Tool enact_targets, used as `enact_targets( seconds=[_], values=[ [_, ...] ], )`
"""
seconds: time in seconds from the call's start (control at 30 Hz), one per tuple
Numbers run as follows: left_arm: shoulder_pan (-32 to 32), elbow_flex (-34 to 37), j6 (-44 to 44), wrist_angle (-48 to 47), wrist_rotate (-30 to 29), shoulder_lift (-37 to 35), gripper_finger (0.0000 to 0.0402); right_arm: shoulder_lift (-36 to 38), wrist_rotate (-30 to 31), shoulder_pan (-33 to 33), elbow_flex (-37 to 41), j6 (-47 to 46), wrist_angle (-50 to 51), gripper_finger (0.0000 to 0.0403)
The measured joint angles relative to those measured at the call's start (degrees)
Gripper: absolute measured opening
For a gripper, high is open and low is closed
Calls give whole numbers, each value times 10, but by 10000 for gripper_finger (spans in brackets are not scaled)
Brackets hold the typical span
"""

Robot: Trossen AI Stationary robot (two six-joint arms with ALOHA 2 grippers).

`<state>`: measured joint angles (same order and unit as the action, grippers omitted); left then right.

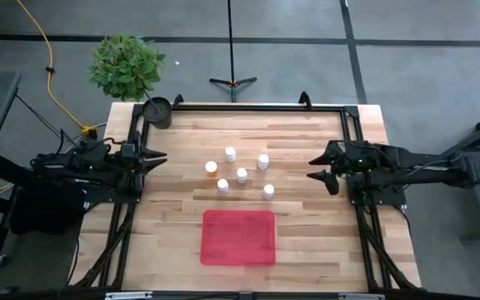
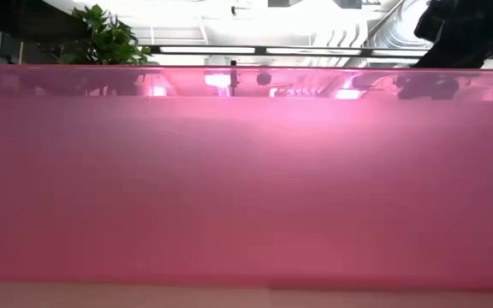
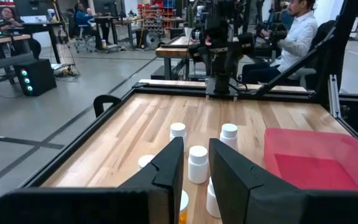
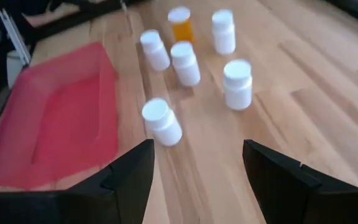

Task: Pick and place pill bottles into a basket
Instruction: Put the white pill bottle into the bin

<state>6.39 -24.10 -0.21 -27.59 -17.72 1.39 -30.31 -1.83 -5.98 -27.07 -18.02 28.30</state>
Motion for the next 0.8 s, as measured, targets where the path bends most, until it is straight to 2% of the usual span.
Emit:
enact_targets(
  seconds=[0.17, 0.27, 0.53, 0.8],
  values=[
    [0, 0, 0, 0, 0, 0, 111, -43, -28, 0, -3, -11, 3, 236],
    [0, 0, 0, 0, 0, 0, 111, -69, -43, 0, -32, -16, 22, 236],
    [0, 0, -1, 0, 1, 0, 111, -144, -15, 0, -165, 45, 151, 236],
    [0, 0, -2, 0, 2, 0, 111, -262, -16, 0, -296, 83, 276, 236]
  ],
)
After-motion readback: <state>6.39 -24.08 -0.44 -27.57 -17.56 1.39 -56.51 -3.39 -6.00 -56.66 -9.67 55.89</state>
